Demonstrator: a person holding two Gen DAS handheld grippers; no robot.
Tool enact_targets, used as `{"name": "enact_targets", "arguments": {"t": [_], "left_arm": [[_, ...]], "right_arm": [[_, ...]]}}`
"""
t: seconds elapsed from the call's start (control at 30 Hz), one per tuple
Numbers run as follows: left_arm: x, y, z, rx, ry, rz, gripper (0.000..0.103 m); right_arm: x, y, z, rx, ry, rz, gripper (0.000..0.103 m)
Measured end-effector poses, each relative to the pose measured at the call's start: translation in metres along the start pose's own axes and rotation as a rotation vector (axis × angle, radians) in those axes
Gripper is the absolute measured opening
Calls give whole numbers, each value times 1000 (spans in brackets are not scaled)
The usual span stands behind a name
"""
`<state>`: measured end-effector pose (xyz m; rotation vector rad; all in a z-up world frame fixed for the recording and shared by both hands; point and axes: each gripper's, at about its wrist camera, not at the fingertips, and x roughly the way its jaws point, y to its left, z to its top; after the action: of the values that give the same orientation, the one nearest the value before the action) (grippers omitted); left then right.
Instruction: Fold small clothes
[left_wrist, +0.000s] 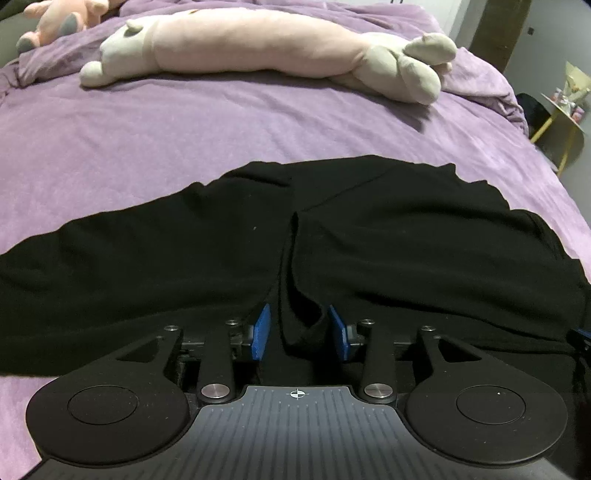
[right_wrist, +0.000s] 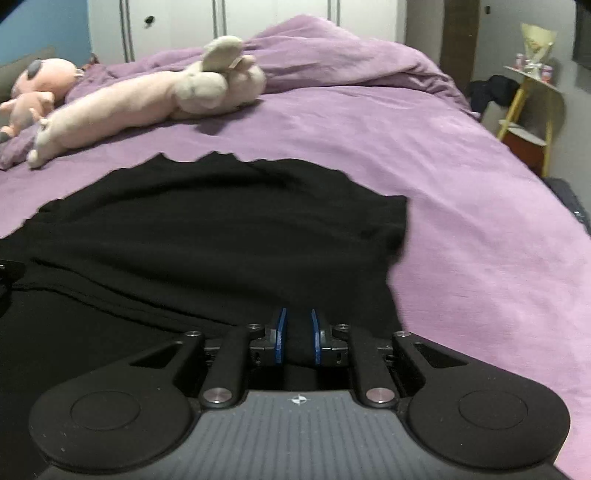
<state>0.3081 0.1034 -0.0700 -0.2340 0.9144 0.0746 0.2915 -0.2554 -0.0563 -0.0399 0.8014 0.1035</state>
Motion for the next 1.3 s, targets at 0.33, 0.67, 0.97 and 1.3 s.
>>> {"name": "enact_targets", "arguments": {"t": [0.33, 0.67, 0.97, 1.3], "left_arm": [[-6, 9, 0, -22, 14, -16, 40], [-4, 4, -2, -32, 23, -3, 47], [-10, 17, -4, -79, 30, -32, 50], [-97, 153, -45, -433, -104, 87, 66]], "right_arm": [[-15, -19, 4, 97, -3, 0, 8], [0, -14, -2, -17, 23, -89, 0], [-9, -5, 6, -62, 28, -155, 0], [-93, -14, -15, 361, -117, 293, 38]]}}
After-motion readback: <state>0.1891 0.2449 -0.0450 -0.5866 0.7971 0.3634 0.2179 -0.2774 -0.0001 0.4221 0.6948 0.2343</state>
